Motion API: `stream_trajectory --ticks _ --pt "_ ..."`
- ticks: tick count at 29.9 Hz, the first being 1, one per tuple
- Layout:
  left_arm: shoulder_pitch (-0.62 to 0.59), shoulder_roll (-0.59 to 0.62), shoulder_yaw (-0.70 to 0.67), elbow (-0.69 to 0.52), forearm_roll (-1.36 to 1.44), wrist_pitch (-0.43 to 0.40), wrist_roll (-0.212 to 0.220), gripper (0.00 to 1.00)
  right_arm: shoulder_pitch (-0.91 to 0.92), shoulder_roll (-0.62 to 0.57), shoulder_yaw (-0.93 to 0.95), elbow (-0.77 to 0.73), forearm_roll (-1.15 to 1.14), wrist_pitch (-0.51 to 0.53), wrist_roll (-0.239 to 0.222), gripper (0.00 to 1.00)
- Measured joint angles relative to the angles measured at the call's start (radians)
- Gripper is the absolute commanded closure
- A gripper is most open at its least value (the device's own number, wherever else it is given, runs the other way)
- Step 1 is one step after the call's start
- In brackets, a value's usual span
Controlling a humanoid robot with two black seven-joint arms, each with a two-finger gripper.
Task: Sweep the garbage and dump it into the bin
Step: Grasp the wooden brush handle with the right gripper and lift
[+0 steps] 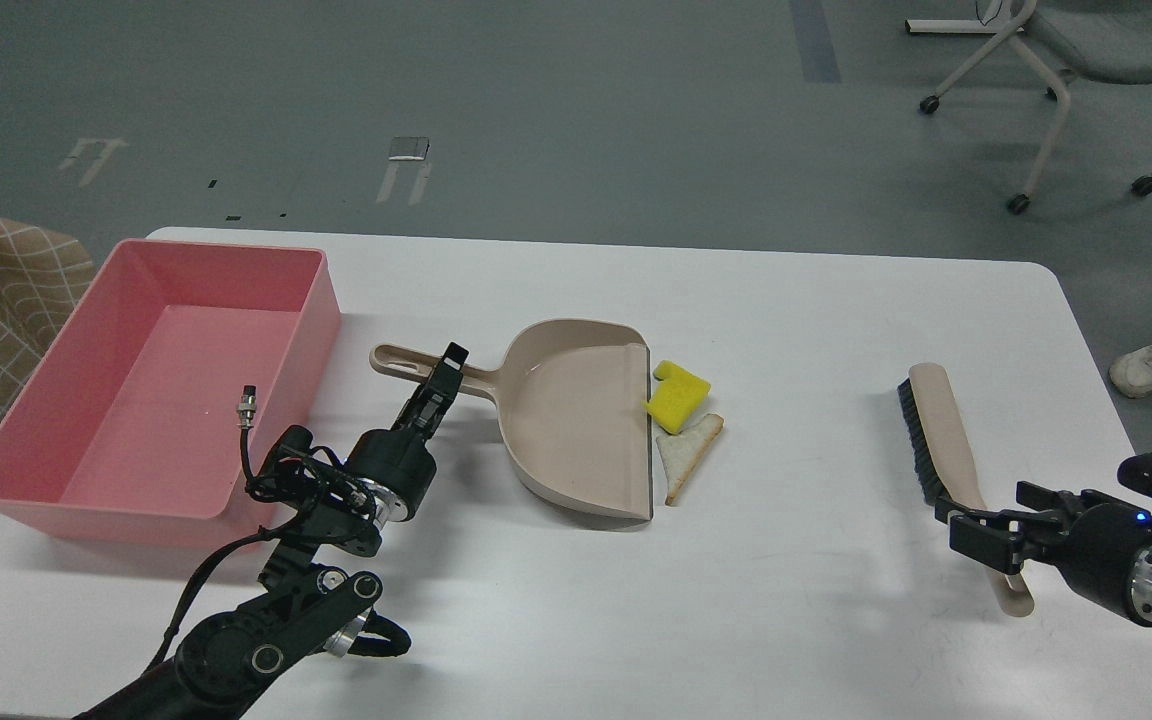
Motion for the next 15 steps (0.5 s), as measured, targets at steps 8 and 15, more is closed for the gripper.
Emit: stream_trajectory --ticks 8,15 --pt "-0.001 0.002 0.000 -0.001 0.000 0.000 0.000 0.79 -0.005 0.004 0.001 0.002 0.000 0.000 -0.001 0.08" --pt "-0.003 -0.002 0.000 -0.001 0.000 0.000 0.000 0.79 -0.008 0.003 0.000 0.003 0.000 0.000 0.000 0.18"
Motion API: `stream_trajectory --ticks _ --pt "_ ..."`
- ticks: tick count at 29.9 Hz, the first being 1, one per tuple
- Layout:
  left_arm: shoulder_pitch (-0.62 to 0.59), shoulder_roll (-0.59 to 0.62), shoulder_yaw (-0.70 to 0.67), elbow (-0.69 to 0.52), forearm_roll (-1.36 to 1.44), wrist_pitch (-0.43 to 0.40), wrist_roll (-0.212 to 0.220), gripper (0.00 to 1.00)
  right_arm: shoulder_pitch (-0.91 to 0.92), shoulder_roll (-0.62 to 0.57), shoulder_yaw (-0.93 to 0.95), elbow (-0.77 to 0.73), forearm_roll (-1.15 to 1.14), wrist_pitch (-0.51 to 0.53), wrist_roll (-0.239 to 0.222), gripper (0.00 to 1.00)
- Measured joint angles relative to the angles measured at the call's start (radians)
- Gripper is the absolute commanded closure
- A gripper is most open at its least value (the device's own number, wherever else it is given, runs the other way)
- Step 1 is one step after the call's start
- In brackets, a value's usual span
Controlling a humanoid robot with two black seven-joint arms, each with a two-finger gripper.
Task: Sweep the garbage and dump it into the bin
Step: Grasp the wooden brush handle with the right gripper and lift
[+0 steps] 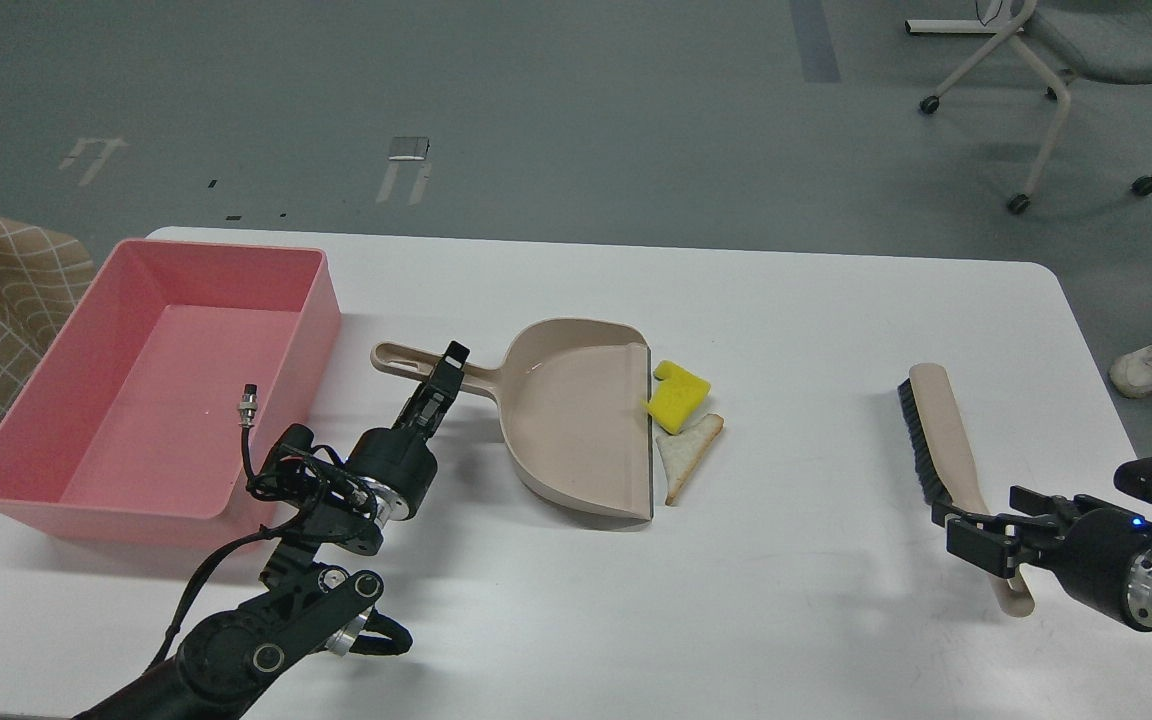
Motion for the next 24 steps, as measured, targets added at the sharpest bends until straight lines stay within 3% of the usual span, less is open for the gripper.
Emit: stream_trajectory --ticks 17,19,23,24 --pt "0.000 0.002 0.000 0.000 0.000 0.000 -0.001 0.78 -0.007 -0.002 -0.036 0.000 0.000 0.000 0.000 0.19" --pt "0.001 0.001 0.000 0.000 0.000 0.000 -0.001 0.78 -0.007 -0.004 -0.036 0.000 0.000 0.000 0.000 0.24" --pt "0.001 0.002 0.000 0.000 0.000 0.000 0.000 0.78 -0.010 -0.005 -0.036 0.000 0.000 0.000 0.002 0.44" --pt "0.001 0.002 0.000 0.000 0.000 0.000 0.000 0.78 -0.011 -0.006 -0.036 0.000 0.000 0.000 0.002 0.44"
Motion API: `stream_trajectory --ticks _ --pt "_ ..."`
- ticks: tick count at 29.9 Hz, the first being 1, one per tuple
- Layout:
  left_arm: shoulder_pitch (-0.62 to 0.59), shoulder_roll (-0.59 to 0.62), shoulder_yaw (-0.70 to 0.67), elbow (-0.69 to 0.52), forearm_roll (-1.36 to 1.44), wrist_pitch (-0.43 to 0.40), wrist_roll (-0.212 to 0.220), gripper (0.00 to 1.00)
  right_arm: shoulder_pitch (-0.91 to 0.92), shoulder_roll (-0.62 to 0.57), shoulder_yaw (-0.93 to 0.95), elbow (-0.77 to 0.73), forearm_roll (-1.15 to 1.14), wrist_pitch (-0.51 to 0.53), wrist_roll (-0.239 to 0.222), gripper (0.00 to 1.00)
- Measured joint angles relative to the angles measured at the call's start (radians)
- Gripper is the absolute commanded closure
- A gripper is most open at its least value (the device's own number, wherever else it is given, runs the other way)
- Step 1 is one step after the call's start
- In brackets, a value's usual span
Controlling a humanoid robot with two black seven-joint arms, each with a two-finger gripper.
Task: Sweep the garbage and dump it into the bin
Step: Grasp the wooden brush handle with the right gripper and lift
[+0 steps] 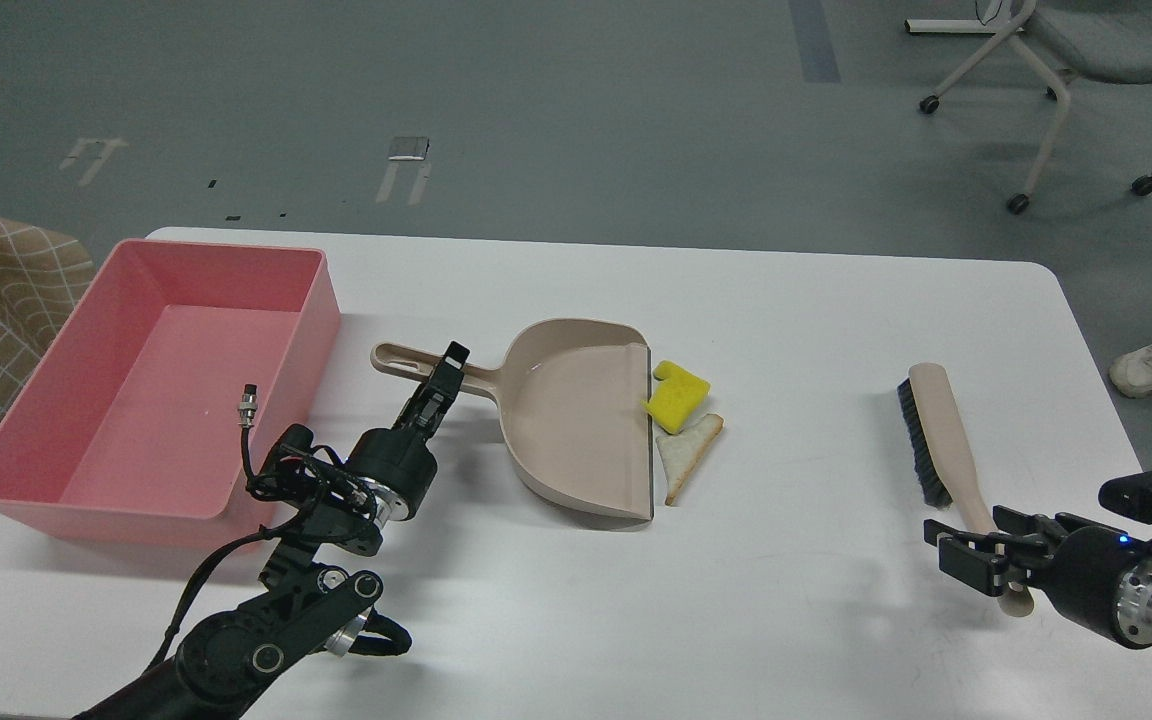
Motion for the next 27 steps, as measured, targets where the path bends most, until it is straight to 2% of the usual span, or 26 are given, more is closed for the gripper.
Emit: stream_trajectory --ticks 12,19,27 --pt "0.000 -0.001 0.000 0.000 0.000 0.000 0.000 0.78 -0.005 -0.001 -0.001 0.000 0.000 0.000 0.002 0.47" --pt "0.000 -0.001 0.000 0.000 0.000 0.000 0.000 0.78 -0.007 -0.003 -0.001 0.000 0.000 0.000 0.003 0.65" --pt "0.000 -0.001 0.000 0.000 0.000 0.000 0.001 0.78 -0.008 -0.003 0.000 0.001 0.000 0.000 0.005 0.78"
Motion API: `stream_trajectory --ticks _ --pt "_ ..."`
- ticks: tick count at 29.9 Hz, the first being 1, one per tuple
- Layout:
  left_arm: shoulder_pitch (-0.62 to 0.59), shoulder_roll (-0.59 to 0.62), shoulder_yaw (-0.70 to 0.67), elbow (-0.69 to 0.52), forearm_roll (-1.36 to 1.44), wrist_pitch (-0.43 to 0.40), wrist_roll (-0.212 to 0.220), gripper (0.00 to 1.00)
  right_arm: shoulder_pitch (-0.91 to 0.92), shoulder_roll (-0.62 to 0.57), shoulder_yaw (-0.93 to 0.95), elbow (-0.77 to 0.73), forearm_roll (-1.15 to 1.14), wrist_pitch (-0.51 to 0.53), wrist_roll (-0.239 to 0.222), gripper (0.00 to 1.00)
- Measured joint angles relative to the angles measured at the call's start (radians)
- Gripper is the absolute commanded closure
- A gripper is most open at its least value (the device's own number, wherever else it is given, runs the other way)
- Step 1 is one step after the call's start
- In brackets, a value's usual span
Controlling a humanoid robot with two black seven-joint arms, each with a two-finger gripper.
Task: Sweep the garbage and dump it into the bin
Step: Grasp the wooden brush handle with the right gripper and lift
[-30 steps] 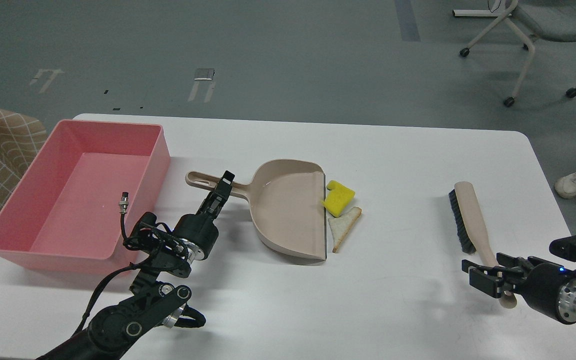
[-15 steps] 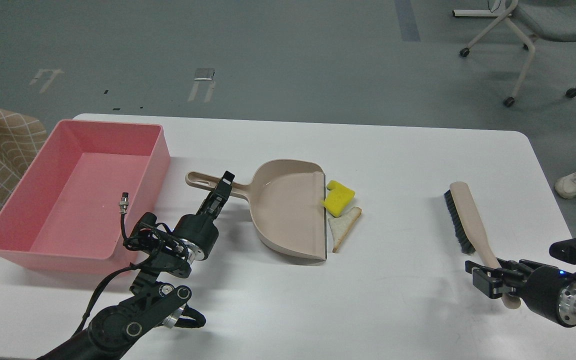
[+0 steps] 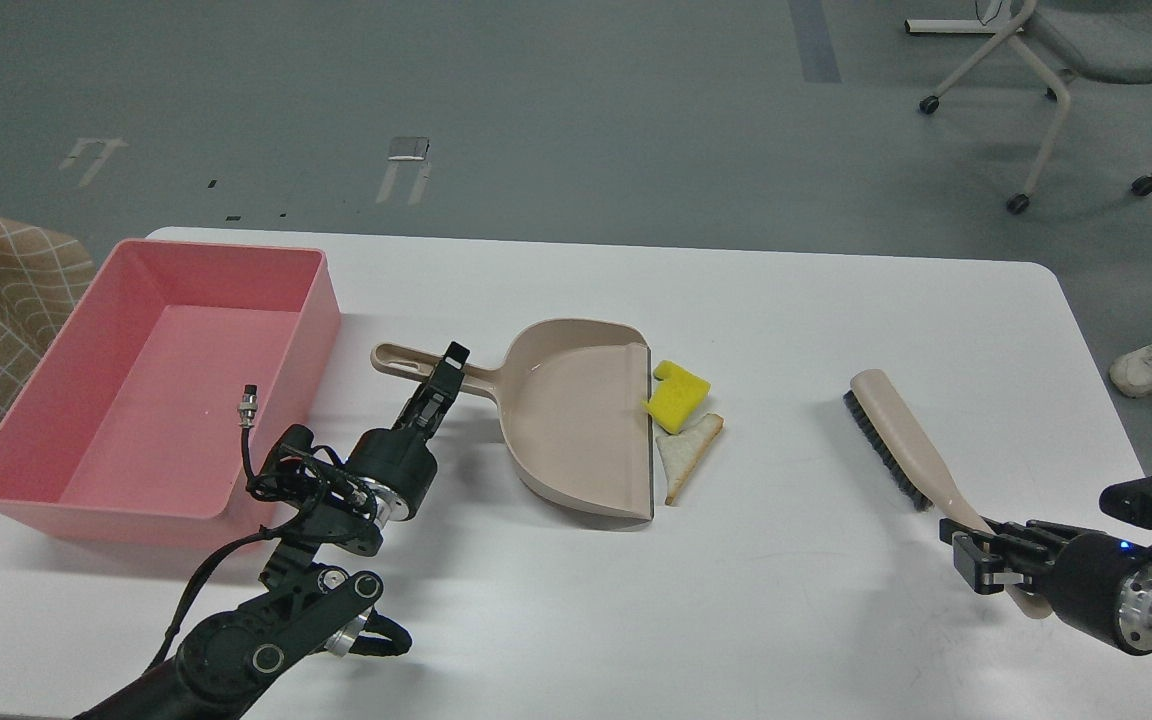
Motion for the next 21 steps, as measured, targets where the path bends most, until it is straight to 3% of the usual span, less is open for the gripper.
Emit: stream_trajectory --ticks 5,21 --pt "0.003 0.000 0.000 0.000 0.000 0.000 0.000 0.78 -0.002 0.002 0.000 0.000 0.000 0.000 0.001 0.85" --pt "0.008 -0.006 0.000 -0.006 0.002 0.011 0.000 0.78 0.008 0.050 0.007 0.005 0.000 0.000 0.001 0.87"
